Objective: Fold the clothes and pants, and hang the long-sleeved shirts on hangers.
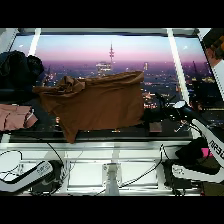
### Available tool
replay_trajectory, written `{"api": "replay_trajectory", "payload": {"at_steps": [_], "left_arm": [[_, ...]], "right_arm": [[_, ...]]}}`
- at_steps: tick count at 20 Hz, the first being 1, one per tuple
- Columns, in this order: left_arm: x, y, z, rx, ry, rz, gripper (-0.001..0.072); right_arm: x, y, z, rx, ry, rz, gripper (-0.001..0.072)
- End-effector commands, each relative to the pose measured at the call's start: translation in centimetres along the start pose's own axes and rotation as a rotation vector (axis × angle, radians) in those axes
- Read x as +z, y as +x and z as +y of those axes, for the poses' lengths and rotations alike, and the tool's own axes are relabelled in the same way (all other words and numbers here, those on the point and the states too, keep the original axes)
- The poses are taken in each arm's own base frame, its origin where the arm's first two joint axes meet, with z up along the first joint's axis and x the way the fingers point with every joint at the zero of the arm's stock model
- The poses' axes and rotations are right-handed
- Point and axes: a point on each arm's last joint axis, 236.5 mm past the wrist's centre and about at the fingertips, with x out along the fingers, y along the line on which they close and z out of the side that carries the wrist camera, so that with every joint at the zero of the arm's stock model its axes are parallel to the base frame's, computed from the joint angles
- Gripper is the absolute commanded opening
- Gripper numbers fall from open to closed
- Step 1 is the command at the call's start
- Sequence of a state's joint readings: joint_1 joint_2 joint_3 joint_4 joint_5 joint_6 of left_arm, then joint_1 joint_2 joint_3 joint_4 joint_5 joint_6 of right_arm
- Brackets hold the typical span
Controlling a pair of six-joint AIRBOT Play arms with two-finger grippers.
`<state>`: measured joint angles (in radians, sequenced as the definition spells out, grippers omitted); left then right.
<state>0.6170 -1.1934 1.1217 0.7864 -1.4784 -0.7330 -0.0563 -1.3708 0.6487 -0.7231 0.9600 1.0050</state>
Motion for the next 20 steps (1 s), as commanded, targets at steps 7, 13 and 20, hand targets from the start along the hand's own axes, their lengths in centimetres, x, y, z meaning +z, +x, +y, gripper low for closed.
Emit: {"api": "replay_trajectory", "payload": {"at_steps": [7, 13, 20], "left_arm": [[10.5, -7.8, -5.5, -0.27, -0.045, -0.511, 0.0015], [16.0, -19.4, -10.9, -0.564, -0.046, -0.954, 0.0013], [15.6, -22.7, -16.1, -0.64, 0.005, -1.004, 0.0014]], "right_arm": [[12.4, -18.3, 11.6, -0.111, -0.459, -0.631, 0.0009], [16.0, -36.4, 21.6, -0.213, -0.654, -1.142, 0.0009], [14.3, -40.9, 25.5, -0.258, -0.779, -1.177, 0.0008]]}}
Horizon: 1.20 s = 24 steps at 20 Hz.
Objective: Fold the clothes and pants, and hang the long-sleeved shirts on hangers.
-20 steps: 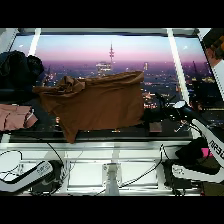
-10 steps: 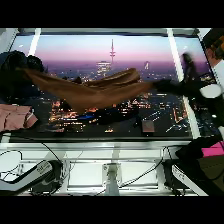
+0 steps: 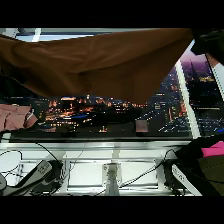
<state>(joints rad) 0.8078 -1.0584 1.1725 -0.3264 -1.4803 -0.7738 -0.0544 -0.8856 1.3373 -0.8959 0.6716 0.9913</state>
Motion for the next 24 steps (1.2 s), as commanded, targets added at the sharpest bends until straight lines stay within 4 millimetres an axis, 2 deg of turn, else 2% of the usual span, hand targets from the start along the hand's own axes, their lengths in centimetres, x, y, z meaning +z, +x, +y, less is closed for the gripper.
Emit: {"api": "replay_trajectory", "payload": {"at_steps": [1, 3, 4, 5, 7, 9, 11, 13, 15, 16, 18, 20, 22, 24], "left_arm": [[0.7, 0.2, -3.3, -0.052, -0.013, -0.032, 0.0013], [0.4, 0.4, -4.9, -0.06, -0.001, -0.022, 0.0013], [0.0, 0.5, -5.6, -0.057, -0.014, -0.009, 0.0013], [-0.5, 0.7, -6.4, -0.046, -0.007, 0.01, 0.0013], [-1.5, 1.0, -6.9, 0.014, 0.045, 0.038, 0.0013], [-1.4, 0.8, -4.5, 0.179, 0.038, 0.025, 0.0013], [-0.9, -0.4, -0.2, 0.37, 0.004, 0.0, 0.0013], [-0.5, -1.2, 3.3, 0.49, 0.009, -0.014, 0.0013], [-1.3, -0.8, 6.5, 0.535, -0.025, 0.008, 0.0014], [-2.5, -0.3, 8.4, 0.554, -0.053, 0.045, 0.0013], [-6.9, 1.5, 12.5, 0.579, -0.115, 0.178, 0.0014], [-11.5, 4.5, 16.2, 0.569, -0.183, 0.264, 0.0016], [-14.9, 7.6, 19.7, 0.562, -0.19, 0.275, 0.0016], [-17.2, 9.9, 23.1, 0.578, -0.253, 0.22, 0.0016]], "right_arm": [[0.5, -1.5, 0.8, 0.014, -0.084, 0.064, 0.0008], [-1.3, -3.1, 0.9, 0.0, -0.097, 0.179, 0.0008], [-1.6, -4.1, 1.1, -0.005, -0.102, 0.206, 0.0008], [-1.4, -5.5, 1.6, -0.006, -0.113, 0.216, 0.0008], [0.2, -7.9, 2.1, -0.031, -0.136, 0.17, 0.0007], [2.1, -9.8, 1.2, -0.108, -0.145, 0.102, 0.0007], [2.3, -9.6, -0.6, -0.178, -0.175, 0.099, 0.0008], [1.2, -7.1, -2.2, -0.199, -0.173, 0.129, 0.0008], [-1.5, -2.8, -4.2, -0.203, -0.091, 0.186, 0.0008], [-3.9, -0.4, -5.1, -0.202, -0.041, 0.241, 0.0008], [-10.3, 4.6, -7.1, -0.195, 0.032, 0.387, 0.0008], [-16.7, 9.2, -9.1, -0.194, 0.079, 0.489, 0.0009], [-21.5, 12.7, -10.5, -0.203, 0.115, 0.53, 0.0009], [-25.6, 14.9, -11.6, -0.219, 0.158, 0.563, 0.0009]]}}
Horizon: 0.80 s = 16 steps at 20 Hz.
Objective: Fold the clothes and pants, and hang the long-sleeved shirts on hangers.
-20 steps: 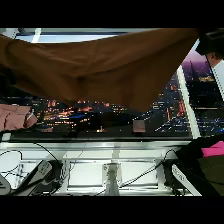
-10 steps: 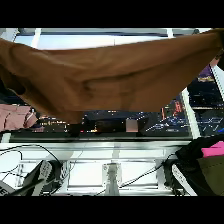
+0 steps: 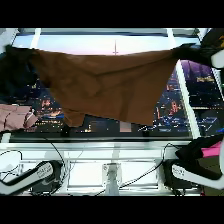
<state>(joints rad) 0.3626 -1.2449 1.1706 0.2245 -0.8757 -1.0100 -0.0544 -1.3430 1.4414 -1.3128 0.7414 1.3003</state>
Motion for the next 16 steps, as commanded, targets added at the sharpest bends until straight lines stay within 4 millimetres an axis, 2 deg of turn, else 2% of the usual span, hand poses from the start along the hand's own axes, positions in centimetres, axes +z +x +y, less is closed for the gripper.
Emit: {"api": "replay_trajectory", "payload": {"at_steps": [1, 3, 4, 6, 8, 9, 10, 11, 12, 13, 16], "left_arm": [[-2.4, 7.6, 4.1, 0.035, -0.103, -0.039, 0.0016], [-2.8, 9.7, 5.2, 0.004, -0.197, -0.075, 0.0016], [-2.8, 10.3, 5.4, -0.016, -0.216, -0.09, 0.0016], [-2.5, 10.6, 5.5, -0.037, -0.19, -0.113, 0.0017], [-2.5, 10.6, 5.6, -0.032, -0.153, -0.112, 0.003], [-2.6, 10.6, 5.8, -0.025, -0.134, -0.105, 0.016], [-2.9, 10.6, 6.0, -0.015, -0.111, -0.092, 0.0418], [-3.2, 10.6, 6.2, -0.005, -0.089, -0.078, 0.067], [-3.7, 10.6, 6.5, 0.007, -0.052, -0.055, 0.072], [-4.1, 10.3, 6.8, 0.015, -0.013, -0.029, 0.0719], [-5.8, 8.2, 8.5, 0.033, 0.148, 0.108, 0.0709]], "right_arm": [[-4.4, 8.0, -1.4, -0.011, 0.077, 0.068, 0.0009], [-5.1, 9.4, -1.8, -0.019, 0.084, 0.069, 0.0009], [-4.8, 9.5, -1.9, -0.025, 0.083, 0.054, 0.0009], [-3.5, 9.4, -2.3, -0.038, 0.081, 0.004, 0.0009], [-3.1, 9.4, -2.4, -0.043, 0.081, -0.014, 0.0009], [-3.2, 9.4, -2.4, -0.042, 0.081, -0.011, 0.0012], [-3.2, 9.4, -2.4, -0.041, 0.081, -0.008, 0.0076], [-3.4, 9.4, -2.3, -0.04, 0.081, -0.002, 0.0226], [-3.6, 9.4, -2.3, -0.037, 0.081, 0.006, 0.0414], [-3.9, 9.4, -2.2, -0.034, 0.08, 0.02, 0.045], [-6.0, 9.2, -2.5, -0.047, 0.026, 0.11, 0.0449]]}}
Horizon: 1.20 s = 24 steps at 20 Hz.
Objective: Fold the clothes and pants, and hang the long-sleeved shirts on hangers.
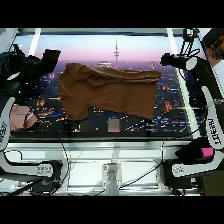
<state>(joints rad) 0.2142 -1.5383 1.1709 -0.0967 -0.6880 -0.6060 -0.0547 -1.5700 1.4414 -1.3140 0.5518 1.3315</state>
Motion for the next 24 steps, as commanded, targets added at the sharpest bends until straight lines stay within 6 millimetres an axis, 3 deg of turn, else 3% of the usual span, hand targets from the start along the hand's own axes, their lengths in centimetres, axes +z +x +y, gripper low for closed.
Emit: {"api": "replay_trajectory", "payload": {"at_steps": [1, 3, 5, 7, 10, 15, 17, 21, 24], "left_arm": [[-2.7, -2.6, 2.1, 0.023, 0.202, 0.186, 0.0709], [-4.8, -5.8, 4.5, 0.056, 0.308, 0.351, 0.0697], [-7.0, -9.2, 7.1, 0.099, 0.334, 0.507, 0.0608], [-8.9, -12.1, 9.8, 0.179, 0.304, 0.642, 0.0608], [-10.3, -14.4, 12.5, 0.286, 0.333, 0.756, 0.0609], [-10.0, -14.1, 13.4, 0.338, 0.311, 0.738, 0.0609], [-10.7, -13.7, 13.8, 0.34, 0.282, 0.752, 0.0609], [-12.9, -11.1, 14.3, 0.329, 0.308, 0.786, 0.061], [-12.7, -8.7, 15.2, 0.364, 0.363, 0.734, 0.0609]], "right_arm": [[-2.4, -0.1, -0.6, -0.017, -0.058, 0.103, 0.0449], [-3.7, -0.4, -1.3, -0.025, -0.067, 0.157, 0.0448], [-4.6, -0.6, -1.9, -0.028, -0.059, 0.194, 0.0448], [-5.1, -0.8, -2.5, -0.034, -0.053, 0.217, 0.0448], [-5.9, -1.0, -2.9, -0.036, -0.046, 0.249, 0.0448], [-6.2, -1.1, -2.8, -0.033, -0.044, 0.263, 0.0447], [-6.4, -1.2, -2.8, -0.031, -0.044, 0.271, 0.0447], [-6.4, -1.2, -2.8, -0.03, -0.044, 0.274, 0.0447], [-6.5, -1.2, -2.8, -0.03, -0.044, 0.277, 0.0447]]}}
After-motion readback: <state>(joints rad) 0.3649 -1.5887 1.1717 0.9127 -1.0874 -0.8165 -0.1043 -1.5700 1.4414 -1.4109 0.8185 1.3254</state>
